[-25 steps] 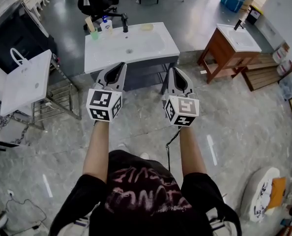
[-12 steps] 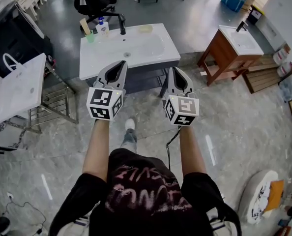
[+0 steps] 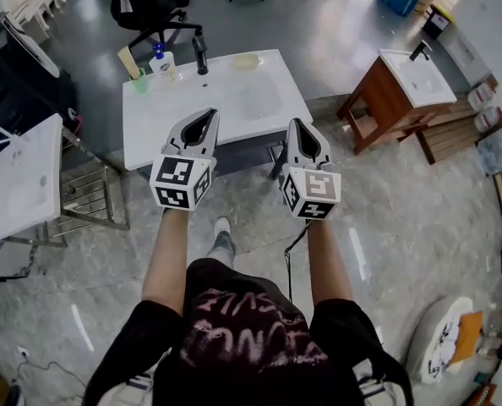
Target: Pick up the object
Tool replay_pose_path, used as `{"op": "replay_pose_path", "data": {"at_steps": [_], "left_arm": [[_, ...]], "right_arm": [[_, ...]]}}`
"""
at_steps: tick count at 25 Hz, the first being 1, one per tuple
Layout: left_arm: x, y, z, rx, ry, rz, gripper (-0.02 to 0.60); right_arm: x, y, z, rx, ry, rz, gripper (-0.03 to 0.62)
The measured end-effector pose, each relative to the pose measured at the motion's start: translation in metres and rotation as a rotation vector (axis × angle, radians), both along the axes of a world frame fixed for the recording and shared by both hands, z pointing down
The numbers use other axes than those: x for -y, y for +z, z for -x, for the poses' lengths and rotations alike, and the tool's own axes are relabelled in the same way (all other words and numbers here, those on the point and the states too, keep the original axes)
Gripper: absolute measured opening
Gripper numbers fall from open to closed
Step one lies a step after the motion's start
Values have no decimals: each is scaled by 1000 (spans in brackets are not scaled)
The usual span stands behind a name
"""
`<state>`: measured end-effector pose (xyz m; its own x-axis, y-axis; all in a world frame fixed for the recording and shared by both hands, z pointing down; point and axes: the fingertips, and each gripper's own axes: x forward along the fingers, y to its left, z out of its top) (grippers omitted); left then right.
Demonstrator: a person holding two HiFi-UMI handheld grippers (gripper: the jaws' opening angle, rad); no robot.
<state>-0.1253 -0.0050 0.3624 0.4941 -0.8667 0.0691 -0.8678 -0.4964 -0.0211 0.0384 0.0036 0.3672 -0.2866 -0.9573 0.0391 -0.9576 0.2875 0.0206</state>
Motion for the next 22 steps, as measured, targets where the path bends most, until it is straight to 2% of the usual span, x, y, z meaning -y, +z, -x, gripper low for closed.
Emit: {"op": "replay_pose_path", "data": {"at_steps": [6,11,22], "left_arm": [[85,8,14,-3,23,25,15],[137,8,17,-6,51,32,15],[196,8,13,-1,101,32,15]], "right_arm": [[81,2,16,1,20,6,15],[130,-1,19,1,48,9,15],[185,0,21,-5,77,11,15]]}}
